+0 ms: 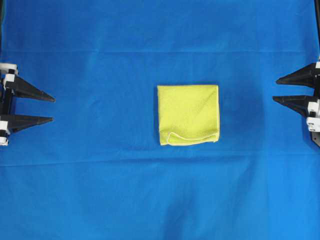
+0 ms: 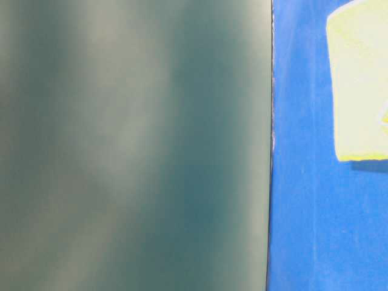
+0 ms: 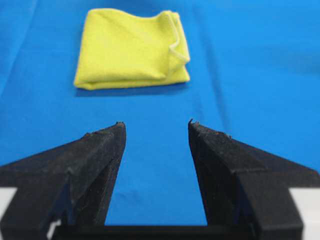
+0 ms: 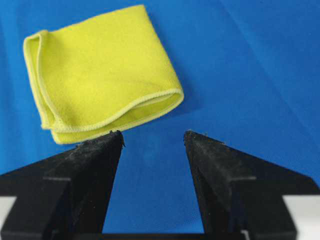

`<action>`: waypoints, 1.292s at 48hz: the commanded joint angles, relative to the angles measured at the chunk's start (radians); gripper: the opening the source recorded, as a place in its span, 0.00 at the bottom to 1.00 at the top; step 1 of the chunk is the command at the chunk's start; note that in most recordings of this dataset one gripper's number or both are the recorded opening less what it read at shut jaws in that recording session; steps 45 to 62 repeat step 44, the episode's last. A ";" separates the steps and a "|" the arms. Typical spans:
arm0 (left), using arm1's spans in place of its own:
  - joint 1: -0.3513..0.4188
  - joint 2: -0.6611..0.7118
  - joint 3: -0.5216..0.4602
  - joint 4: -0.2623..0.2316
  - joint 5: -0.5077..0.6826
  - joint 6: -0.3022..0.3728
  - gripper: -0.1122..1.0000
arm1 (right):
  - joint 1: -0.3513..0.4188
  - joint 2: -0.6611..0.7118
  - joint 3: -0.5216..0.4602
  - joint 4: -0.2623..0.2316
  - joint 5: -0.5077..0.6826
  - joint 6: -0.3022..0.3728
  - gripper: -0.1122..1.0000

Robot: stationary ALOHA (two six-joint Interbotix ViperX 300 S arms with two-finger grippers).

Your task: Fold the yellow towel.

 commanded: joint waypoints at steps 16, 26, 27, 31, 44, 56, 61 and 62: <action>0.005 0.003 -0.015 0.000 0.009 -0.005 0.56 | 0.000 0.014 -0.011 -0.006 -0.006 0.005 0.62; 0.005 0.003 -0.015 0.000 0.018 -0.008 0.56 | 0.000 0.014 -0.011 -0.006 -0.006 0.005 0.62; 0.005 0.003 -0.015 0.000 0.018 -0.008 0.56 | 0.000 0.014 -0.011 -0.006 -0.005 0.005 0.62; 0.005 0.003 -0.015 0.000 0.020 -0.006 0.56 | 0.000 0.014 -0.012 -0.006 -0.005 0.005 0.62; 0.005 -0.003 -0.017 0.000 0.020 0.009 0.56 | 0.000 0.014 -0.012 -0.008 -0.005 0.005 0.62; 0.005 -0.003 -0.017 0.000 0.020 0.009 0.56 | 0.000 0.014 -0.012 -0.008 -0.005 0.005 0.62; 0.005 -0.003 -0.017 0.000 0.020 0.009 0.56 | 0.000 0.014 -0.012 -0.008 -0.005 0.005 0.62; 0.005 -0.003 -0.017 0.000 0.020 0.009 0.56 | 0.000 0.014 -0.012 -0.008 -0.005 0.005 0.62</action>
